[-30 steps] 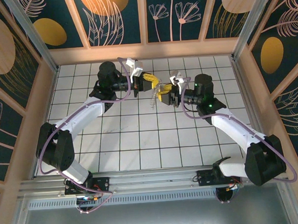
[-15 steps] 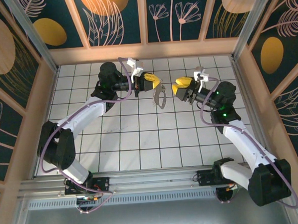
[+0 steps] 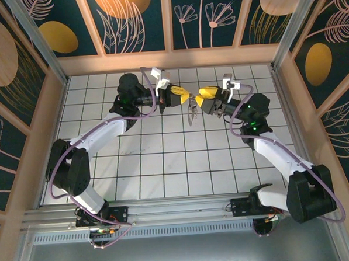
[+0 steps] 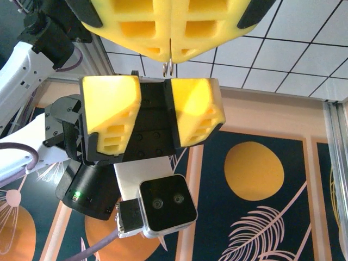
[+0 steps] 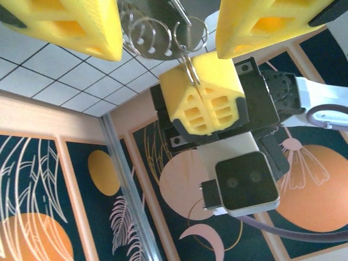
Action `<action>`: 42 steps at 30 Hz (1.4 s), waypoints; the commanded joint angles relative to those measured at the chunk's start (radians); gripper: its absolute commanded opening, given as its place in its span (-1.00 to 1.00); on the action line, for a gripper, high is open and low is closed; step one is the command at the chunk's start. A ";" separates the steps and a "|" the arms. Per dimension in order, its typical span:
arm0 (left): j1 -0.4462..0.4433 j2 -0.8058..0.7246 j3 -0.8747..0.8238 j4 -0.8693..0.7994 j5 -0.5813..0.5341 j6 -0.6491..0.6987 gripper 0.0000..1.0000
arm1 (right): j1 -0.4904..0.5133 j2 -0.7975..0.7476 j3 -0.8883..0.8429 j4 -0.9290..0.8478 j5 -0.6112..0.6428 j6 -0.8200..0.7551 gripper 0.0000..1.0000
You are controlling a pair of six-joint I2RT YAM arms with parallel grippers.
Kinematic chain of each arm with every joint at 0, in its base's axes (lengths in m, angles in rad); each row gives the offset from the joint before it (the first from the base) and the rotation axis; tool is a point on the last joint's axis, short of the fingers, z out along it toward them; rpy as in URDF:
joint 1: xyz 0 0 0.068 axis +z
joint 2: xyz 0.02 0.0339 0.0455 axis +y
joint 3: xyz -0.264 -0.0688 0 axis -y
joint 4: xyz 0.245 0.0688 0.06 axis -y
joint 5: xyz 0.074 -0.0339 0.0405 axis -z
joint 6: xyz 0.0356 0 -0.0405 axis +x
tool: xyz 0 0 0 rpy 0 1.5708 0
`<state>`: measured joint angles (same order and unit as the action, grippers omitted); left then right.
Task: Put the keys on the keyring
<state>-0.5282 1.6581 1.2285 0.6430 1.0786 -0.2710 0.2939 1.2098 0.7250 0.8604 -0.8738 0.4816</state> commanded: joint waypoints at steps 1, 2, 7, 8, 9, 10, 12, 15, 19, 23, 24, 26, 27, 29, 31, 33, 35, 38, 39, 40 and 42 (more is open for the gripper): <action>-0.010 0.010 0.012 0.053 0.027 -0.019 -1.00 | 0.020 0.026 0.044 0.101 -0.037 0.022 -0.03; -0.011 0.011 0.012 0.055 0.026 -0.018 -1.00 | 0.025 0.033 0.047 0.103 -0.037 0.023 -0.03; -0.014 0.009 0.015 0.053 0.024 -0.018 -1.00 | 0.032 0.062 0.053 0.125 -0.040 0.034 -0.04; -0.016 0.009 0.016 0.052 0.023 -0.018 -1.00 | 0.034 0.064 0.053 0.126 -0.042 0.034 -0.05; -0.016 0.009 0.017 0.052 0.023 -0.019 -1.00 | 0.034 0.066 0.053 0.127 -0.042 0.034 -0.06; -0.018 0.008 0.017 0.051 0.023 -0.019 -1.00 | 0.033 0.068 0.053 0.129 -0.042 0.034 -0.07; -0.017 0.008 0.019 0.050 0.022 -0.018 -1.00 | 0.036 0.069 0.049 0.132 -0.044 0.035 -0.14; -0.019 0.008 0.020 0.050 0.019 -0.015 -1.00 | 0.035 0.071 0.047 0.136 -0.052 0.037 -0.32; -0.019 0.009 0.023 0.049 0.017 -0.014 -1.00 | 0.038 0.072 0.044 0.137 -0.069 0.035 -0.68; -0.021 0.011 0.023 0.049 0.011 -0.013 -1.00 | 0.038 0.069 0.040 0.137 -0.074 0.030 -1.00; -0.019 0.011 0.023 0.046 0.006 -0.014 -1.00 | 0.039 0.069 0.039 0.137 -0.073 0.028 -1.00; -0.019 0.011 0.025 0.036 -0.008 -0.009 -1.00 | 0.038 0.070 0.035 0.137 -0.065 0.024 -1.00; -0.019 0.011 0.027 0.027 -0.017 -0.005 -1.00 | 0.039 0.069 0.034 0.137 -0.059 0.021 -1.00; -0.019 0.008 0.037 -0.011 -0.040 0.020 -0.75 | 0.036 0.071 0.034 0.120 -0.029 0.008 -1.00; -0.019 0.005 0.052 -0.061 -0.064 0.052 -0.48 | 0.030 0.073 0.033 0.106 -0.003 -0.001 -1.00; -0.019 -0.002 0.064 -0.100 -0.095 0.080 -0.22 | 0.023 0.076 0.033 0.090 0.013 -0.012 -1.00; -0.018 -0.013 0.070 -0.133 -0.120 0.110 0.01 | 0.014 0.079 0.036 0.070 0.027 -0.025 -1.00; -0.016 -0.027 0.073 -0.172 -0.177 0.145 0.96 | -0.005 0.093 0.046 0.034 0.028 -0.043 -1.00; -0.015 -0.029 0.076 -0.184 -0.191 0.153 0.98 | -0.013 0.101 0.052 0.027 0.020 -0.043 -1.00; -0.013 -0.029 0.084 -0.200 -0.204 0.160 0.98 | -0.020 0.106 0.057 0.023 0.013 -0.042 -1.00; -0.012 -0.023 0.099 -0.233 -0.242 0.169 0.98 | -0.031 0.112 0.067 0.008 0.004 -0.041 -1.00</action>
<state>-0.5426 1.6569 1.2842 0.4728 0.9062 -0.1520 0.2798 1.3136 0.7456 0.8749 -0.8635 0.4671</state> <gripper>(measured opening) 0.985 0.046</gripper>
